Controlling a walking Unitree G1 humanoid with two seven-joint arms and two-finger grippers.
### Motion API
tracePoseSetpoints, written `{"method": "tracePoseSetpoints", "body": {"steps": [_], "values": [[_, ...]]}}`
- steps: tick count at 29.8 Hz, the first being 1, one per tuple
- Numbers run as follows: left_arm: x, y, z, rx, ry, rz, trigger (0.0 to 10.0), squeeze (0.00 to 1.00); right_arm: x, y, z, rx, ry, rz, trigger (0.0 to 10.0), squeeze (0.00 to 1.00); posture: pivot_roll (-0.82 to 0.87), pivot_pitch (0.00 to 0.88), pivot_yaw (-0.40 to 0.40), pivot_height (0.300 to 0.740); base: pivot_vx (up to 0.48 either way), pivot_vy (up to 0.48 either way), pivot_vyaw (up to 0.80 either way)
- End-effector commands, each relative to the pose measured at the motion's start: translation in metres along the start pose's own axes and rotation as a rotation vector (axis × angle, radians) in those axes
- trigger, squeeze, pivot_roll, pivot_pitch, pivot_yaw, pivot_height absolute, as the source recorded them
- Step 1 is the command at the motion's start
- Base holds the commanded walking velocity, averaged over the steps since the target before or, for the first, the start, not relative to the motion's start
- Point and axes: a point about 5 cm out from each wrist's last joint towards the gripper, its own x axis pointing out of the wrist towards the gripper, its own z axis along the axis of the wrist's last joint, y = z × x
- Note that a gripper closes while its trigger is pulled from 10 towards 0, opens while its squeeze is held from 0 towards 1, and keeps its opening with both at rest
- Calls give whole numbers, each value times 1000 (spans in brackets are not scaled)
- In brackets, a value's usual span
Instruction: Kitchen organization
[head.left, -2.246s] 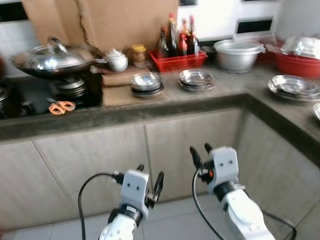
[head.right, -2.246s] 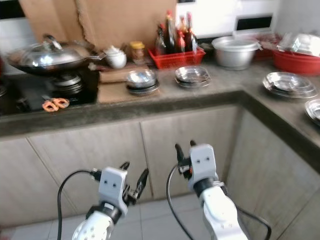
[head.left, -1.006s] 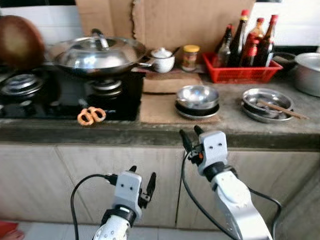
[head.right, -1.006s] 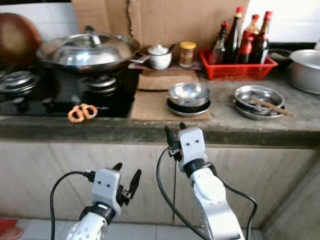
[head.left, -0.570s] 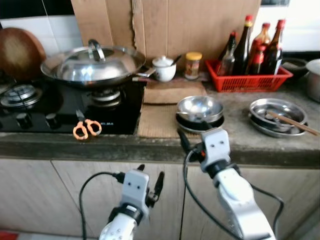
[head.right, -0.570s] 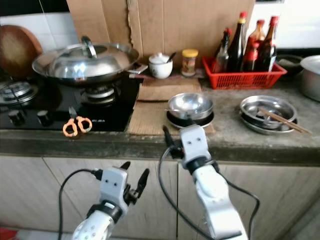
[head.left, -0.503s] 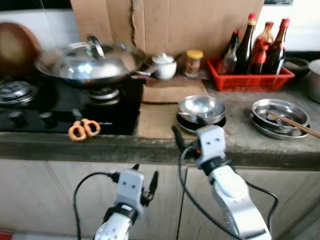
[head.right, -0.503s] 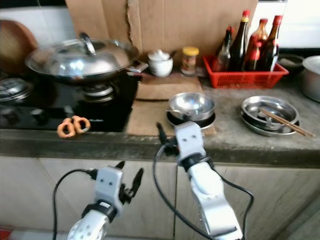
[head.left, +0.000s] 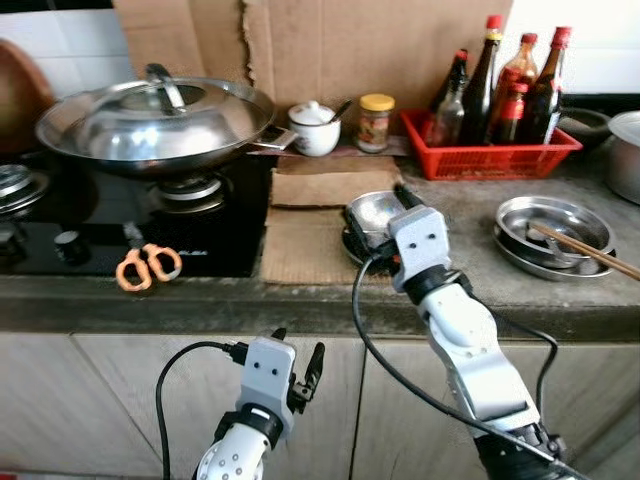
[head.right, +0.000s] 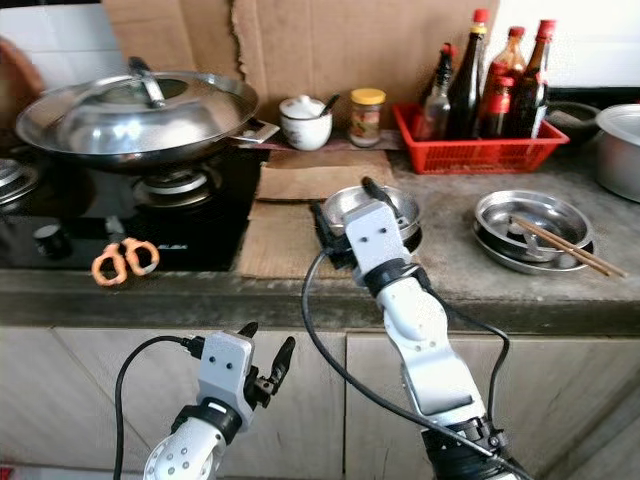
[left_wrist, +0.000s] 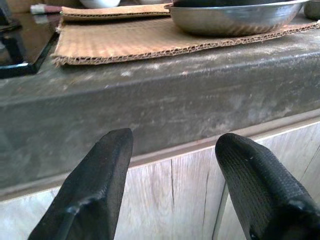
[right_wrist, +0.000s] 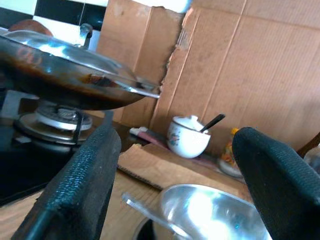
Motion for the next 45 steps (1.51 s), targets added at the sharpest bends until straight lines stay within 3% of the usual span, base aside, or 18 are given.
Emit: {"method": "tracePoseSetpoints", "body": {"steps": [1,6,11,15,27,45], "values": [[0,0,4,6,-14,3,10000,0,5,-5,5,2,-32,6,10000,0,31,10,-25,740,0,0,0],[0,0,5,9,-16,0,10000,0,11,-3,6,-24,-42,52,10000,0,31,15,-22,740,0,0,0],[0,-2,4,16,-10,-9,10000,0,19,12,-3,-127,-7,165,10000,0,35,18,-25,740,0,0,0],[0,-3,4,15,-9,-9,10000,0,20,16,-5,-155,1,188,10000,0,39,18,-29,740,0,0,0],[1,-4,4,14,-13,-12,10000,0,28,6,-19,-256,83,150,10000,0,38,12,-35,740,0,0,0],[3,-6,3,17,-16,-14,10000,0,35,5,-22,-274,83,147,9961,0,39,0,-46,740,0,0,0]]}}
